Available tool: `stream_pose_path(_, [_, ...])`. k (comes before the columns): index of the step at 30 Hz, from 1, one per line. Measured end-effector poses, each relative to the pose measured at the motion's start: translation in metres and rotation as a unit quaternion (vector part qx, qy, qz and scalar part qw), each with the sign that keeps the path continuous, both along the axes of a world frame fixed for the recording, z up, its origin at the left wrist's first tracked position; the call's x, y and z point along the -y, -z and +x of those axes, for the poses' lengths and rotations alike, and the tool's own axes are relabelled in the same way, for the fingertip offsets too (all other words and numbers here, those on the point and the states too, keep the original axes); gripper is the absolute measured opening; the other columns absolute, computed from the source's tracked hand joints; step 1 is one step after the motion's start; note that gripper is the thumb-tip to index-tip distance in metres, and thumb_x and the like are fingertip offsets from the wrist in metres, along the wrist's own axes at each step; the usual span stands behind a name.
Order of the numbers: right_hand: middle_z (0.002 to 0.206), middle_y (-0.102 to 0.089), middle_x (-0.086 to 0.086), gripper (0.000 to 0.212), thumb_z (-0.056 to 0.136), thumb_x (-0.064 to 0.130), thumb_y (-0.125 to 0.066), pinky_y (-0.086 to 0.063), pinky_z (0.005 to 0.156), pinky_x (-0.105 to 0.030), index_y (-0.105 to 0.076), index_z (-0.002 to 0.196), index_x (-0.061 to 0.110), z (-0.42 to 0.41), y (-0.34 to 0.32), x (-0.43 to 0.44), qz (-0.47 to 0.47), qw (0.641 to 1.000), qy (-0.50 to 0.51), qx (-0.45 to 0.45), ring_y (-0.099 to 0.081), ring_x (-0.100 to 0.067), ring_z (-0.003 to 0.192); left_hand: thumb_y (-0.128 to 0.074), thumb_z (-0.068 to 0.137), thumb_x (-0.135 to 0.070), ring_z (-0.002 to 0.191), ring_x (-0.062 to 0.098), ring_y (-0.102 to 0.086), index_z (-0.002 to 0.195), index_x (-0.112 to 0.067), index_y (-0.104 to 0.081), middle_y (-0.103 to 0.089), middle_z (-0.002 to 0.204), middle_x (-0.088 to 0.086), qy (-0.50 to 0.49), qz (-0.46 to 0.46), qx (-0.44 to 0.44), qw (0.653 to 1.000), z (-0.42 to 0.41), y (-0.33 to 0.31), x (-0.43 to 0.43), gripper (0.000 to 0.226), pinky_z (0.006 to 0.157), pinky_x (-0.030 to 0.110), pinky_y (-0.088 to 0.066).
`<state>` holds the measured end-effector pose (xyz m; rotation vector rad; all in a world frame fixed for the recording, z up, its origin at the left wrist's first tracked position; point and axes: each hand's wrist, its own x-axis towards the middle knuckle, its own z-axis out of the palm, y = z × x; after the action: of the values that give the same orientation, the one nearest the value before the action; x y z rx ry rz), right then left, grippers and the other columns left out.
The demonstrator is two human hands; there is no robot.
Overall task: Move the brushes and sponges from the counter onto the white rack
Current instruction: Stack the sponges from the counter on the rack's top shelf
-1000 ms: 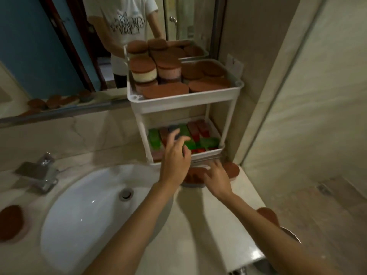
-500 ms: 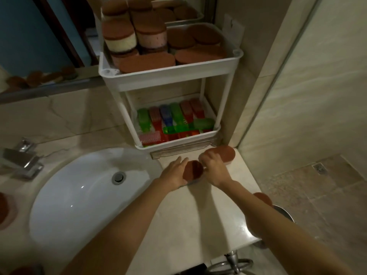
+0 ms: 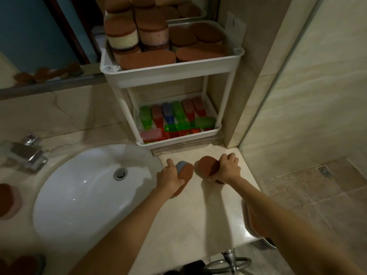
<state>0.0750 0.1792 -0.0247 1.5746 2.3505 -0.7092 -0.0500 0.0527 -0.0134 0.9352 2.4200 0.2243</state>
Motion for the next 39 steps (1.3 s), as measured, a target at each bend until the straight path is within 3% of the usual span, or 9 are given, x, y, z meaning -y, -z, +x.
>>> stream_pose_path(5, [0.121, -0.057, -0.019, 0.051, 0.084, 0.016, -0.067, -0.053, 0.088, -0.038, -0.034, 0.121, 0.004, 0.003, -0.011, 0.025, -0.076, 0.981, 0.095, -0.152, -0.060, -0.033, 0.108, -0.064, 0.085, -0.024, 0.110, 0.032, -0.061, 0.126, -0.006, -0.031, -0.058, 0.124, 0.014, -0.077, 0.090, 0.049, 0.992, 0.000, -0.023, 0.016, 0.056, 0.089, 0.037, -0.050])
stream_pose_path(8, [0.115, -0.061, -0.018, 0.034, 0.085, 0.016, -0.065, -0.053, 0.078, -0.035, -0.036, 0.103, 0.011, 0.001, -0.033, 0.036, -0.033, 0.973, 0.096, -0.207, -0.063, -0.032, 0.100, -0.062, 0.084, -0.022, 0.110, 0.031, -0.059, 0.118, -0.006, -0.035, -0.058, 0.122, 0.014, -0.096, 0.165, 0.054, 0.980, 0.003, -0.049, 0.019, 0.046, 0.081, 0.036, -0.046])
stream_pose_path(11, [0.106, -0.063, -0.017, 0.034, 0.083, 0.019, -0.066, -0.041, 0.067, -0.030, -0.034, 0.093, 0.013, -0.003, -0.072, 0.041, 0.041, 0.951, 0.110, -0.288, -0.063, -0.033, 0.095, -0.062, 0.083, -0.019, 0.106, 0.031, -0.058, 0.098, -0.014, -0.031, -0.056, 0.112, 0.011, -0.099, 0.247, 0.050, 0.963, 0.006, -0.083, 0.015, 0.035, 0.074, 0.033, -0.041])
stream_pose_path(17, [0.078, -0.050, 0.000, 0.032, 0.082, 0.020, -0.067, -0.035, 0.068, -0.029, -0.037, 0.091, 0.012, -0.010, -0.158, 0.044, 0.128, 0.871, 0.136, -0.454, -0.051, -0.022, 0.078, -0.065, 0.082, -0.021, 0.095, 0.024, -0.055, 0.095, -0.016, -0.032, -0.048, 0.098, 0.002, -0.073, 0.414, 0.022, 0.907, 0.008, -0.164, 0.001, 0.036, 0.073, 0.031, -0.040])
stream_pose_path(23, [0.078, -0.049, 0.003, 0.028, 0.085, 0.019, -0.065, -0.041, 0.068, -0.029, -0.039, 0.092, 0.012, -0.022, -0.226, 0.035, 0.149, 0.794, 0.158, -0.567, -0.053, -0.022, 0.080, -0.063, 0.086, -0.022, 0.093, 0.019, -0.053, 0.096, -0.018, -0.034, -0.049, 0.099, 0.002, -0.042, 0.519, 0.024, 0.854, -0.004, -0.230, -0.016, 0.031, 0.070, 0.028, -0.038])
stream_pose_path(28, [0.085, -0.047, 0.003, 0.030, 0.085, 0.016, -0.065, -0.041, 0.052, -0.007, -0.038, 0.099, 0.011, -0.042, -0.269, 0.010, 0.171, 0.755, 0.164, -0.612, -0.050, -0.016, 0.080, -0.058, 0.089, -0.024, 0.096, 0.020, -0.049, 0.100, -0.018, -0.035, -0.043, 0.099, -0.001, -0.033, 0.543, -0.011, 0.839, -0.025, -0.278, -0.040, 0.026, 0.074, 0.031, -0.040])
stream_pose_path(30, [0.089, -0.050, 0.000, 0.029, 0.087, 0.014, -0.061, -0.042, 0.056, -0.012, -0.038, 0.106, 0.009, -0.058, -0.285, -0.007, 0.142, 0.749, 0.186, -0.620, -0.052, -0.017, 0.083, -0.056, 0.091, -0.025, 0.103, 0.025, -0.052, 0.108, -0.013, -0.040, -0.048, 0.106, 0.005, -0.050, 0.542, -0.018, 0.839, -0.038, -0.297, -0.057, 0.026, 0.079, 0.037, -0.045])
stream_pose_path(33, [0.114, -0.054, -0.015, 0.036, 0.090, 0.012, -0.053, -0.054, 0.083, -0.039, -0.034, 0.121, 0.008, -0.087, -0.307, -0.034, 0.070, 0.746, 0.219, -0.626, -0.059, -0.028, 0.102, -0.053, 0.093, -0.023, 0.112, 0.030, -0.052, 0.120, -0.008, -0.040, -0.048, 0.127, 0.015, -0.077, 0.520, -0.013, 0.851, -0.058, -0.320, -0.087, 0.033, 0.081, 0.034, -0.042])
stream_pose_path(39, [0.125, -0.056, -0.019, 0.036, 0.096, 0.016, -0.046, -0.052, 0.093, -0.045, -0.043, 0.129, 0.000, -0.128, -0.324, -0.083, 0.109, 0.802, 0.216, -0.546, -0.059, -0.034, 0.113, -0.045, 0.098, -0.021, 0.128, 0.034, -0.044, 0.144, -0.008, -0.024, -0.033, 0.145, 0.018, -0.086, 0.459, -0.021, 0.884, -0.092, -0.326, -0.136, 0.052, 0.096, 0.038, -0.041])
